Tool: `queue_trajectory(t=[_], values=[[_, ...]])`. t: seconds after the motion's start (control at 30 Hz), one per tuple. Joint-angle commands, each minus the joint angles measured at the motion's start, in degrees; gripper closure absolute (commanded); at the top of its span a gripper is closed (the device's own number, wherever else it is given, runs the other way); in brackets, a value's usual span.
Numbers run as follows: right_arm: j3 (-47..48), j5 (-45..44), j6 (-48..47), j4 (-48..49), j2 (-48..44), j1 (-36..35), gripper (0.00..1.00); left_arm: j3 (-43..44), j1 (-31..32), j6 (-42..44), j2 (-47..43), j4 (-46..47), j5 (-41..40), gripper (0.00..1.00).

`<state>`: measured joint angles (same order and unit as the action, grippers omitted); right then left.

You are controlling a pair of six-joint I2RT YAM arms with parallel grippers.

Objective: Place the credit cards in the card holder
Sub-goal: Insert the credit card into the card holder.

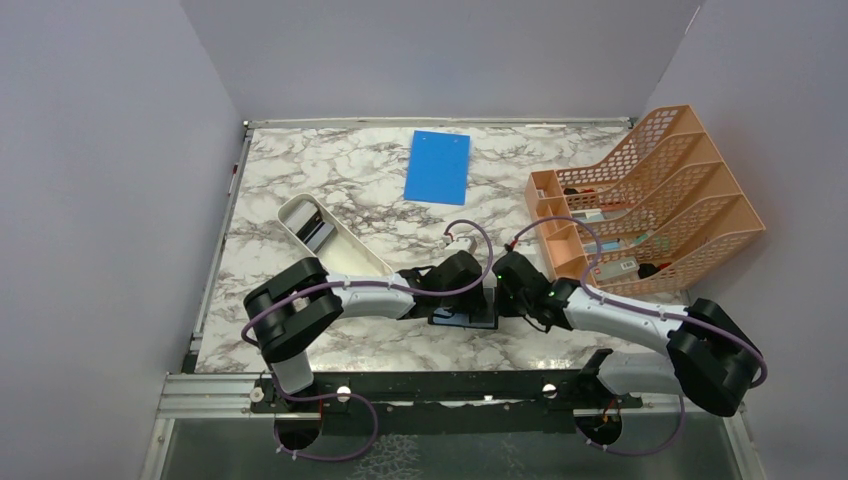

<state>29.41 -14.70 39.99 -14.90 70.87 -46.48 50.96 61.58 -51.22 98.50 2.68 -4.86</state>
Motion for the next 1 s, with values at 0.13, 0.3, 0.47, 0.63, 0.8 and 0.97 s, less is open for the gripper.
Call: queue_trajectory(t=[0.13, 0.3, 0.47, 0.63, 0.8, 0.97], values=[[2.22, -2.56, 1.67, -2.65, 0.19, 0.25, 0.75, 1.16, 0.66, 1.18, -2.89, -0.25, -0.51, 0.53], [3.63, -3.84, 2.37, -6.45, -2.42, 0.25, 0.69, 3.1, 0.26, 4.43, -6.56, -5.97, -4.39, 0.53], [4.22, -3.61, 1.93, -7.67, -4.54, 0.25, 0.64, 4.93, -0.18, 8.83, -9.95, -12.55, -8.99, 0.53], [4.48, -1.55, 0.9, -7.53, -7.01, 0.25, 0.6, 7.13, -2.33, 15.5, -12.95, -18.02, -10.66, 0.51], [4.91, 0.58, -1.03, -7.61, -10.49, 0.25, 0.52, 9.78, -6.35, 24.72, -16.43, -25.1, -13.44, 0.51], [5.21, 1.98, -2.19, -7.79, -12.84, 0.25, 0.43, 9.3, -11.62, 37.89, -21.79, -27.23, -14.33, 0.51]])
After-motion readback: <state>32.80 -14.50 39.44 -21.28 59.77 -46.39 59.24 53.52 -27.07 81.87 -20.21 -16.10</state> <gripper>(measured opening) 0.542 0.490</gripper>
